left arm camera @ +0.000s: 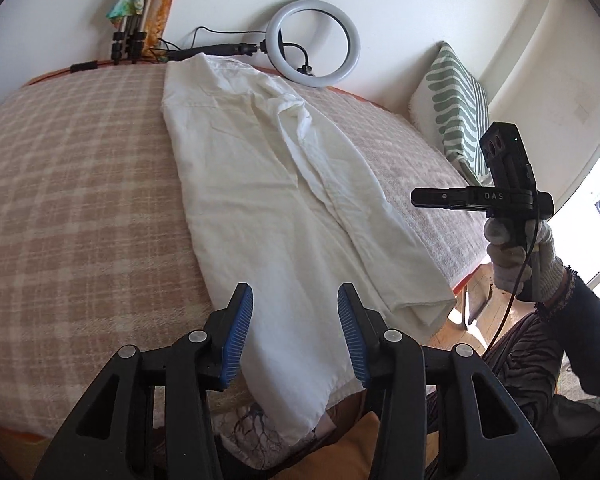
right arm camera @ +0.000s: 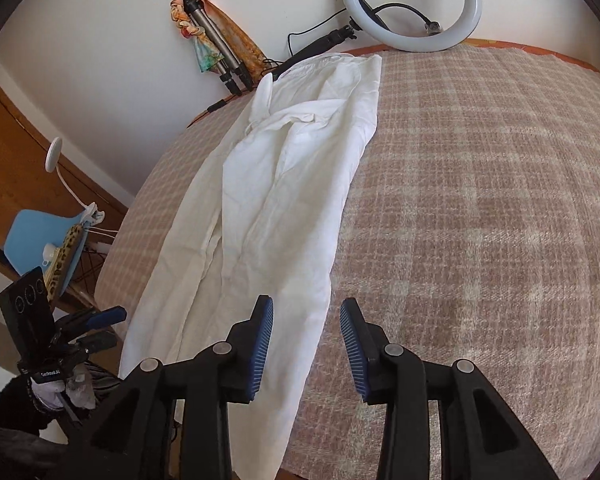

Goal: Fold small clothes

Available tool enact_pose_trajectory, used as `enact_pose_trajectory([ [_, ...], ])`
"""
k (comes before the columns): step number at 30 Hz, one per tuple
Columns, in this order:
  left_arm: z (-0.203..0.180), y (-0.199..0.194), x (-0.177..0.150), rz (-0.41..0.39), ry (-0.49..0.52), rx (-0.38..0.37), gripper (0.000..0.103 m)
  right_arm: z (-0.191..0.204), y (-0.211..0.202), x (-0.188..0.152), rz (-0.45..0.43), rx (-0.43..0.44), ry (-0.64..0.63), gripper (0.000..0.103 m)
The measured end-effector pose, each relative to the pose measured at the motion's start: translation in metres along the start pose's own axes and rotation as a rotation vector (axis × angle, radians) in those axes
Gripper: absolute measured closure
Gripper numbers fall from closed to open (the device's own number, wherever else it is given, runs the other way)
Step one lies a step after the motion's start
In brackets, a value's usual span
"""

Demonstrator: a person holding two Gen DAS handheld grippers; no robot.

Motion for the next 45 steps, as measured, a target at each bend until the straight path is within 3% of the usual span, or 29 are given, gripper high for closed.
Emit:
enact_pose_trajectory([
  [4, 0.019, 0.003, -0.007, 0.017, -0.07, 0.026, 0.06, 0.005, 0.006, -0.004, -0.013, -0.075, -0.052, 0.068],
  [9, 0.008, 0.001, -0.005, -0.009, -0.028, 0.04, 0.06, 0.016, 0.005, 0.029, -0.118, -0.132, -0.121, 0.085],
  [16, 0.006, 0.005, 0.001, -0.032, 0.002, 0.047, 0.06, 0.01, 0.041, 0.082, -0.148, -0.167, -0.102, 0.085],
  [20, 0.01, 0.01, 0.001, -0.015, 0.004, 0.059, 0.06, -0.006, 0.065, 0.093, -0.115, -0.174, -0.077, 0.085],
  [27, 0.013, 0.01, 0.0, -0.008, -0.012, 0.053, 0.06, -0.005, 0.064, 0.067, -0.044, -0.185, -0.135, 0.088],
  [33, 0.014, 0.007, -0.004, -0.004, -0.027, 0.051, 0.06, 0.012, 0.04, 0.014, 0.026, -0.208, -0.203, 0.087],
  [38, 0.021, 0.003, -0.015, 0.019, -0.082, 0.036, 0.06, 0.011, 0.012, -0.03, 0.075, -0.168, -0.132, 0.087],
  [41, 0.022, 0.001, -0.024, 0.034, -0.1, 0.029, 0.06, 0.01, -0.004, -0.048, 0.087, -0.097, -0.074, 0.08],
  [43, 0.022, 0.001, -0.029, 0.044, -0.128, 0.004, 0.06, 0.01, -0.011, -0.058, 0.094, -0.032, -0.032, 0.064],
  [45, 0.022, 0.001, -0.03, 0.048, -0.15, -0.011, 0.06, 0.012, -0.013, -0.066, 0.107, 0.017, -0.011, 0.062],
])
Point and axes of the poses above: each gripper's, at about its wrist camera, not at the fingertips, and y roughly the way its jaws point, z to its left, x to its top, the point moved 6 cm from there along y, roughly the way its jaws point, and after that the axes turned 5 degrees about -x, right-handed, at the moved point
